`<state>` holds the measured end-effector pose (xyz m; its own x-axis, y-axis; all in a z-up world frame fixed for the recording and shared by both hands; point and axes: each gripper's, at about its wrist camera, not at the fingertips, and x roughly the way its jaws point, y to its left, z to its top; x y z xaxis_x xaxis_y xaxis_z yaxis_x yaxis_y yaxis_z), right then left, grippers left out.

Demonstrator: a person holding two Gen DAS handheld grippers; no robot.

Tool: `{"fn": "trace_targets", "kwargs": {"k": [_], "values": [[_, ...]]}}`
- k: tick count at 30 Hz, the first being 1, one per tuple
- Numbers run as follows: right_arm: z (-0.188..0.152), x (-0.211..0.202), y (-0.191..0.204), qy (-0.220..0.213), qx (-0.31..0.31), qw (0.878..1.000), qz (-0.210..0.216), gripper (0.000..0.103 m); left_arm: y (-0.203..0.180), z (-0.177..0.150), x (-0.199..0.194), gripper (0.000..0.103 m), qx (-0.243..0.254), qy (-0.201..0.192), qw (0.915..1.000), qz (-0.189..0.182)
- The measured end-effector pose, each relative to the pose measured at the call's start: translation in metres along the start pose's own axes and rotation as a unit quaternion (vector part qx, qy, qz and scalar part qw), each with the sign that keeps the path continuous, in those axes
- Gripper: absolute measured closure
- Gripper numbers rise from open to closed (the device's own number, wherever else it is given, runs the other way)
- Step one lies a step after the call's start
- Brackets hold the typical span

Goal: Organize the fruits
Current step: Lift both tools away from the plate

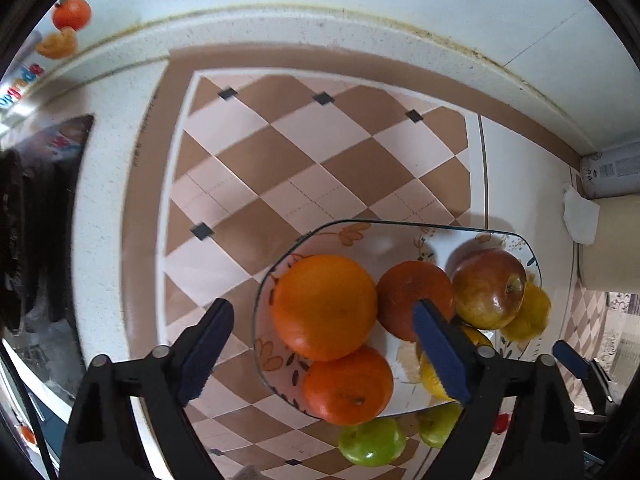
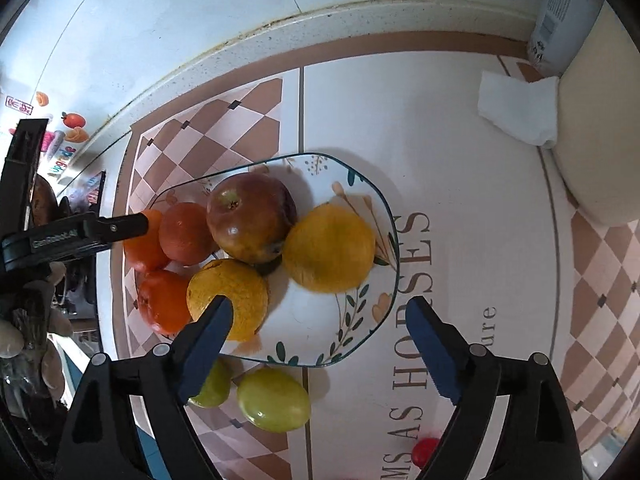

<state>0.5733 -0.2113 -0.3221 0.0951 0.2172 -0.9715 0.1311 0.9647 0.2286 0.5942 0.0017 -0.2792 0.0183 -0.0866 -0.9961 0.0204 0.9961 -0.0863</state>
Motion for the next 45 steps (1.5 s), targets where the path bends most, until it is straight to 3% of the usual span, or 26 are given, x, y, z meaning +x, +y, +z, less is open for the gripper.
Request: {"fn": "trace_targets", "kwargs": {"k": [6, 13, 32, 45], "values": [[-0.013, -0.021, 0.008, -0.020, -0.014, 0.999, -0.039, 0.008, 0.002, -0.026, -0.031, 0.011, -0.002, -0.038, 0.9992, 0.010], [-0.045, -0.057, 0.015, -0.057, -0.027, 0.996, -0.067, 0.008, -0.006, -0.092, -0.070, 0.011, 0.002, -0.108, 0.9939, 0.025], [-0.136, -0.162, 0.042, -0.142, -0.055, 0.986, -0.065, 0.008, -0.023, -0.205, -0.156, 0.011, 0.027, -0.209, 0.9774, 0.014], [-0.167, -0.220, 0.059, -0.186, -0.075, 0.978, -0.051, 0.008, -0.025, -0.242, -0.199, 0.011, 0.028, -0.245, 0.9690, 0.012]]}}
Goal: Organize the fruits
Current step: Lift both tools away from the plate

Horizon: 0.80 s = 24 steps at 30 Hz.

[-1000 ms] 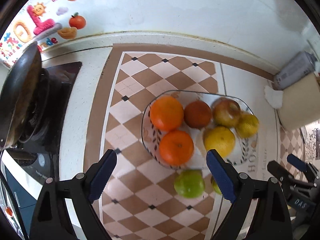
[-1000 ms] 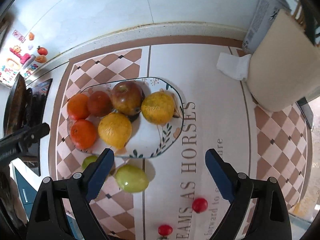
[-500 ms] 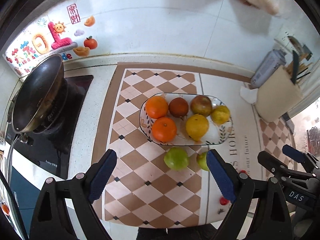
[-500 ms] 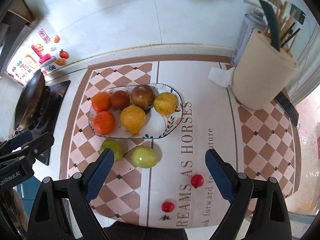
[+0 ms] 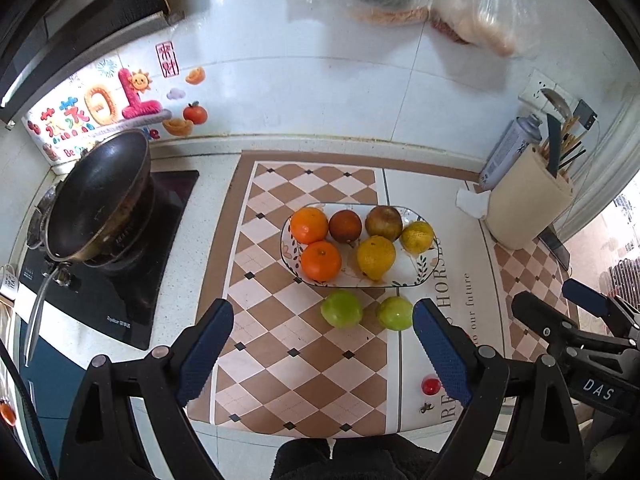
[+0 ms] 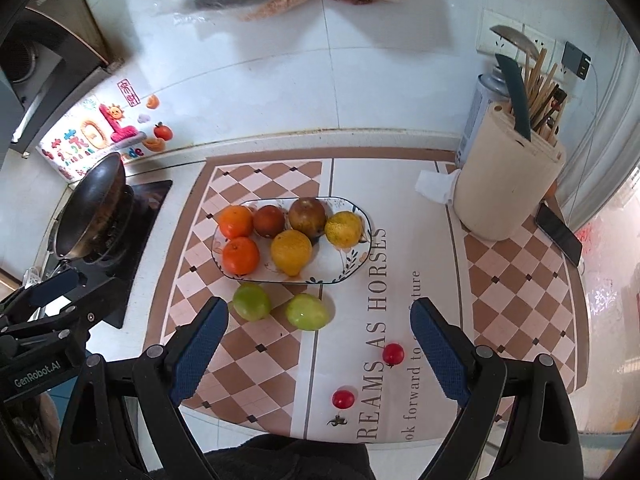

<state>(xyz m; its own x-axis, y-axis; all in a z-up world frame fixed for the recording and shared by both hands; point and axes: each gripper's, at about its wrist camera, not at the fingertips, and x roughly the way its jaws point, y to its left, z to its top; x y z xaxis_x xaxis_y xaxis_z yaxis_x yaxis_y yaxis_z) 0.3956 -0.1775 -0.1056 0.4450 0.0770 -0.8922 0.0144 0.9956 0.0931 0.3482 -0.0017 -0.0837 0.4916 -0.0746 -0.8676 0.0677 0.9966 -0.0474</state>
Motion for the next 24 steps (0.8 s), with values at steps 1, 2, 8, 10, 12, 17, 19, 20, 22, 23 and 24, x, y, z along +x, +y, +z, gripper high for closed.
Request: {"fn": "trace_targets", "kwargs": {"k": [1, 2, 8, 10, 12, 17, 19, 20, 22, 23, 24], "values": [[0.000, -0.003, 0.000, -0.001, 0.001, 1.000, 0.002, 0.008, 0.000, 0.001, -0.003, 0.011, 0.000, -0.003, 1.0000, 0.001], [0.000, -0.003, 0.000, -0.001, 0.001, 1.000, 0.003, 0.008, 0.000, 0.001, -0.004, 0.011, 0.000, -0.006, 1.0000, 0.002], [0.002, 0.003, -0.008, 0.002, 0.011, 1.000, 0.006, 0.008, -0.003, 0.005, -0.005, 0.011, 0.003, -0.014, 0.9998, 0.012], [0.003, 0.006, -0.010, 0.006, 0.014, 1.000, 0.007, 0.008, -0.005, 0.006, -0.002, 0.011, 0.003, -0.012, 0.9998, 0.012], [0.005, 0.010, -0.013, 0.009, 0.017, 1.000, 0.011, 0.008, -0.006, 0.008, -0.001, 0.011, 0.004, -0.011, 0.9998, 0.015], [0.011, 0.018, -0.020, 0.010, 0.023, 1.000, 0.018, 0.008, -0.011, 0.012, 0.005, 0.011, 0.004, -0.010, 0.9997, 0.022], [0.014, 0.026, -0.022, 0.014, 0.024, 0.999, 0.027, 0.008, -0.011, 0.014, 0.010, 0.011, 0.001, -0.004, 0.9997, 0.024], [0.015, 0.031, -0.024, 0.017, 0.026, 0.999, 0.036, 0.008, -0.011, 0.015, 0.013, 0.011, 0.000, -0.001, 0.9997, 0.025], [0.015, 0.045, -0.027, 0.028, 0.032, 0.997, 0.057, 0.008, -0.010, 0.016, 0.023, 0.011, 0.001, 0.011, 0.9995, 0.030], [0.015, 0.053, -0.028, 0.034, 0.035, 0.997, 0.065, 0.008, -0.010, 0.015, 0.029, 0.011, 0.003, 0.018, 0.9992, 0.034], [0.015, 0.062, -0.030, 0.040, 0.038, 0.996, 0.073, 0.008, -0.010, 0.015, 0.036, 0.008, 0.006, 0.026, 0.9989, 0.039]]}}
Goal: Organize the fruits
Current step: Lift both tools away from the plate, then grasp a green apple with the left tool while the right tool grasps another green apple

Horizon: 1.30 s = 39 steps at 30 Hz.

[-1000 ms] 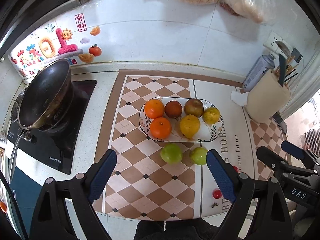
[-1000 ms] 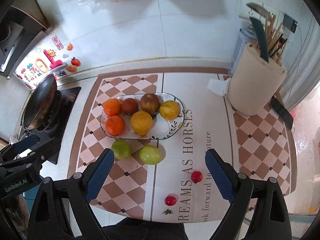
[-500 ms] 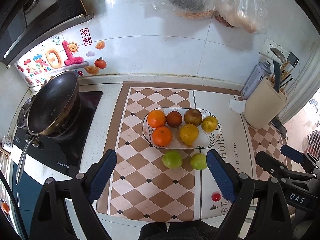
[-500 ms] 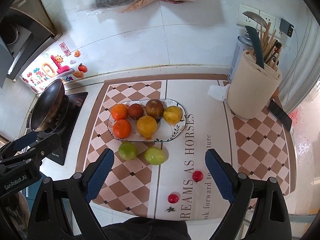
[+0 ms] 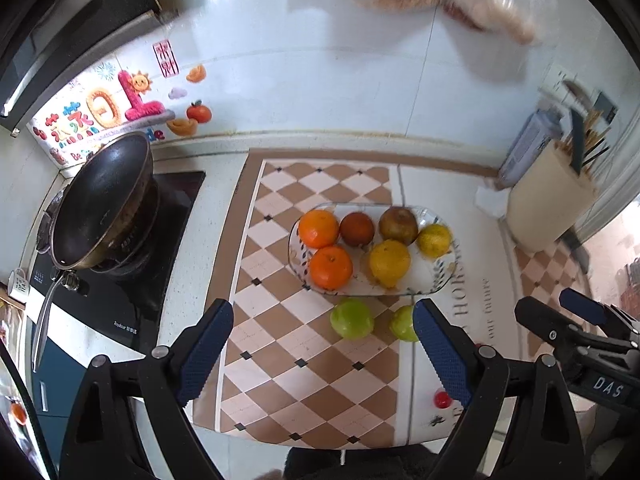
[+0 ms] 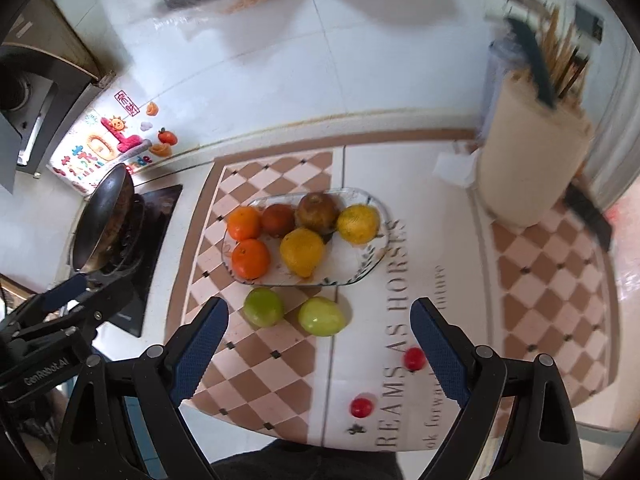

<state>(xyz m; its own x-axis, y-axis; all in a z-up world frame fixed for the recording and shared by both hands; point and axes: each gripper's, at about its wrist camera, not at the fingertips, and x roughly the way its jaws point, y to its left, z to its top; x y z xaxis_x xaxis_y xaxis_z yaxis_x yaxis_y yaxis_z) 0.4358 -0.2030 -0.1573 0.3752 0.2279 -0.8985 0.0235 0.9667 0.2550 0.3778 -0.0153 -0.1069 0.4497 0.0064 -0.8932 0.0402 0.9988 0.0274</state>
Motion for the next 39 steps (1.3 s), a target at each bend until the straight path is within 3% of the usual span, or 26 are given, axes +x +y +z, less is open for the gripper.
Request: {"fn": "trace_targets", "kwargs": {"k": [8, 15, 18, 19, 21, 27, 35, 37, 39], "values": [[-0.010, 0.115, -0.023, 0.106, 0.031, 0.994, 0.026, 0.015, 0.011, -0.010, 0.067, 0.007, -0.018, 0.068, 0.9969, 0.037], [-0.023, 0.200, -0.026, 0.177, 0.042, 0.983, 0.030, 0.015, 0.026, -0.026, 0.130, 0.007, -0.053, 0.155, 0.9860, 0.031], [-0.029, 0.225, -0.024, 0.203, 0.039, 0.978, 0.033, 0.025, 0.027, -0.030, 0.149, 0.007, -0.065, 0.180, 0.9812, 0.023], [-0.030, 0.231, -0.025, 0.208, 0.040, 0.977, 0.034, 0.033, 0.026, -0.031, 0.155, 0.007, -0.070, 0.189, 0.9792, 0.020], [-0.032, 0.237, -0.025, 0.208, 0.036, 0.977, 0.037, 0.038, 0.025, -0.031, 0.164, 0.007, -0.074, 0.199, 0.9771, 0.013], [-0.042, 0.231, -0.034, 0.207, 0.018, 0.978, 0.019, 0.038, 0.016, -0.031, 0.191, 0.007, -0.099, 0.232, 0.9671, -0.028], [-0.052, 0.216, -0.060, 0.208, 0.042, 0.977, -0.001, 0.038, -0.006, -0.034, 0.227, 0.007, -0.117, 0.270, 0.9511, -0.093], [-0.052, 0.216, -0.065, 0.208, 0.049, 0.977, 0.000, 0.038, -0.012, -0.033, 0.232, 0.013, -0.109, 0.262, 0.9542, -0.095], [-0.053, 0.214, -0.065, 0.208, 0.050, 0.977, -0.001, 0.038, -0.016, -0.032, 0.237, 0.045, -0.097, 0.257, 0.9571, -0.093]]}}
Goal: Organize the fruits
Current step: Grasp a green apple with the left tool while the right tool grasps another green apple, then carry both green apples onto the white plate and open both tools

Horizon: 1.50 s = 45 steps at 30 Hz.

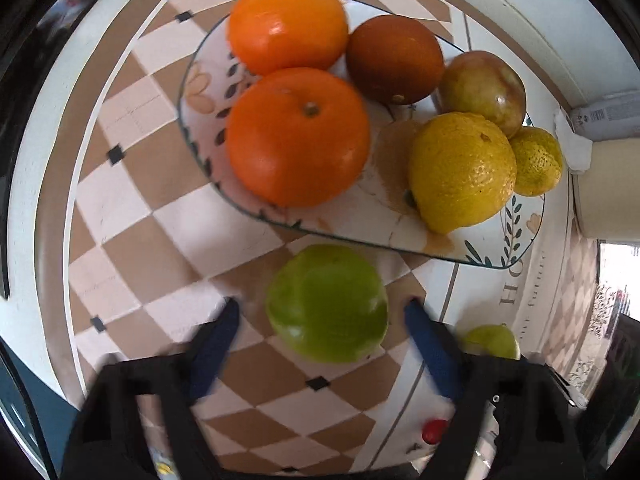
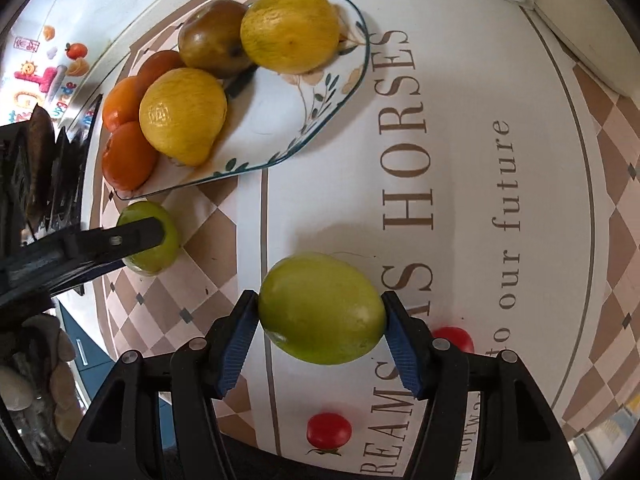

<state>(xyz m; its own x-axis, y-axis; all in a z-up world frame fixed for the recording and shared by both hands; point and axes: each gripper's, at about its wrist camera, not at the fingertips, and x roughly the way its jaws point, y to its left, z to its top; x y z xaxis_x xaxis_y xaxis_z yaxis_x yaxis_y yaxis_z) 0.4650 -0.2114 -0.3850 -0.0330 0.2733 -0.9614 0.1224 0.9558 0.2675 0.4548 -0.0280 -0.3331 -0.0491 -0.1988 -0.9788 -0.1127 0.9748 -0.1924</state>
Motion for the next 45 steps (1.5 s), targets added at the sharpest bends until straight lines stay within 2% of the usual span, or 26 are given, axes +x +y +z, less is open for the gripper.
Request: {"fn": "trace_targets", "kwargs": {"k": [4, 8, 12, 20, 23, 29, 34, 37, 40, 45], "values": [[-0.004, -0.012, -0.001, -0.009, -0.009, 1.000, 0.004, 0.040, -0.010, -0.006, -0.001, 0.045, 0.031, -0.010, 0.9993, 0.019], [-0.001, -0.020, 0.008, -0.015, -0.026, 1.000, 0.008, 0.042, -0.008, -0.030, -0.004, 0.045, 0.051, -0.006, 0.9983, 0.026], [0.004, -0.012, 0.014, -0.012, -0.031, 0.999, -0.006, 0.042, 0.002, -0.045, 0.000, 0.045, 0.045, 0.002, 0.9987, 0.024], [0.010, -0.006, 0.012, -0.027, -0.036, 0.999, -0.006, 0.043, 0.005, -0.046, -0.004, 0.045, 0.038, 0.001, 0.9990, 0.022], [0.007, -0.005, 0.011, -0.030, -0.032, 0.999, 0.006, 0.043, 0.009, -0.058, -0.006, 0.045, 0.038, -0.002, 0.9991, 0.019], [0.001, -0.014, 0.014, -0.042, -0.019, 0.998, 0.038, 0.043, 0.027, -0.059, -0.050, 0.045, 0.030, -0.027, 0.9992, 0.000], [0.012, -0.037, 0.024, -0.070, -0.018, 0.995, 0.064, 0.043, 0.043, -0.031, -0.099, 0.045, 0.012, -0.067, 0.9975, -0.021], [0.025, -0.050, 0.027, -0.083, -0.015, 0.994, 0.068, 0.043, 0.057, -0.002, -0.114, 0.045, -0.001, -0.086, 0.9961, -0.017], [0.044, -0.055, 0.027, -0.093, -0.007, 0.994, 0.062, 0.043, 0.066, 0.031, -0.111, 0.045, -0.009, -0.088, 0.9961, -0.005], [0.074, -0.052, 0.021, -0.092, 0.003, 0.995, 0.046, 0.043, 0.067, 0.070, -0.077, 0.045, -0.017, -0.054, 0.9983, 0.015]]}}
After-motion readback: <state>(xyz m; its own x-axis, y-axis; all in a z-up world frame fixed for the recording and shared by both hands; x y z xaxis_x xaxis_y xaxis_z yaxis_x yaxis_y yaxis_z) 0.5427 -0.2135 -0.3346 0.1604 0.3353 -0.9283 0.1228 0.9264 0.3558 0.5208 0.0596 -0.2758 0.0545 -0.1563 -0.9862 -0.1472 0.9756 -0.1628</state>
